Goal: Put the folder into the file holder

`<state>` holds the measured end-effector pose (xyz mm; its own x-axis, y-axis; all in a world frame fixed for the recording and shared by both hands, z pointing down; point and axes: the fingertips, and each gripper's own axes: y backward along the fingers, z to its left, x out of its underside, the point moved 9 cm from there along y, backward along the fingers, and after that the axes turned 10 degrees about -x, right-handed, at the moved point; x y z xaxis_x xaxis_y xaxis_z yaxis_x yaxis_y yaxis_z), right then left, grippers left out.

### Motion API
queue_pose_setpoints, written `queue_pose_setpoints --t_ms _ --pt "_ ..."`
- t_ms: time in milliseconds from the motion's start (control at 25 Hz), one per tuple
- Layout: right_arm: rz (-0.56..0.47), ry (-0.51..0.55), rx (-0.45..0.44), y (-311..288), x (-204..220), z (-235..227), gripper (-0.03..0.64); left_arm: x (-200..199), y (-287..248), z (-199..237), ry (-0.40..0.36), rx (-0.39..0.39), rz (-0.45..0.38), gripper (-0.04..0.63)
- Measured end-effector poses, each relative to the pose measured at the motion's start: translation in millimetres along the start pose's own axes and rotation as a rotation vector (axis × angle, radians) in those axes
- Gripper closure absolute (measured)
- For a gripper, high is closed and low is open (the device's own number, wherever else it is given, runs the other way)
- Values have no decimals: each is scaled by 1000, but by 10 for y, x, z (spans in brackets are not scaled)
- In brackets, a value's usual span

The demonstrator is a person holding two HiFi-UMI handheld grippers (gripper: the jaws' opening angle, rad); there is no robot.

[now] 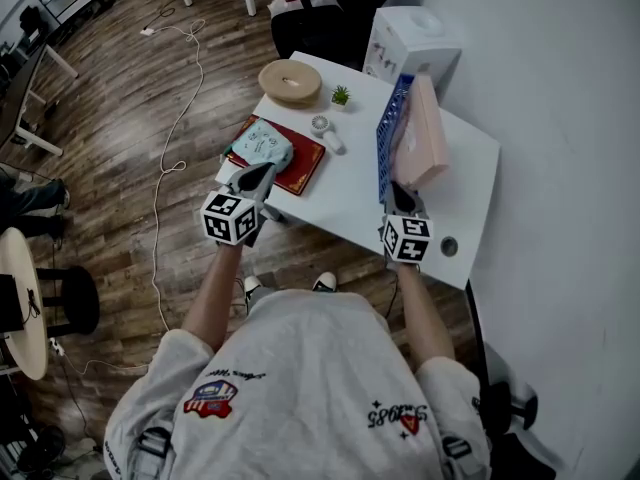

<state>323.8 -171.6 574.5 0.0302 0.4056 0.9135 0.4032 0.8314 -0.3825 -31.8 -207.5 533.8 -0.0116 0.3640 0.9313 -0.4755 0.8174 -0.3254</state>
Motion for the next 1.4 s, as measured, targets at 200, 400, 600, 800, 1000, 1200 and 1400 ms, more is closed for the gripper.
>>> queue_pose_setpoints --t_ms 200,400,600,800,1000,1200,1400 --pt "-127 83 -50 97 -487 165 612 -109 -26 -43 -21 5 -27 589" --pt "-211 166 -88 214 -857 345 615 -176 -40 -78 -40 13 -46 589" --pt "-250 168 -108 279 -1013 404 624 -180 -61 -72 -41 17 -46 589" --pt "-278 170 -102 325 -1076 404 624 -192 -99 -69 -43 24 -40 589" --pt "-265 170 -90 333 -1072 419 624 -202 -99 -76 -45 29 -39 589" --pt "-250 144 -88 318 -1000 407 624 -191 -105 -80 -44 33 -38 589" --pt "-234 122 -96 304 -912 404 626 -155 -83 -75 -42 30 -34 589"
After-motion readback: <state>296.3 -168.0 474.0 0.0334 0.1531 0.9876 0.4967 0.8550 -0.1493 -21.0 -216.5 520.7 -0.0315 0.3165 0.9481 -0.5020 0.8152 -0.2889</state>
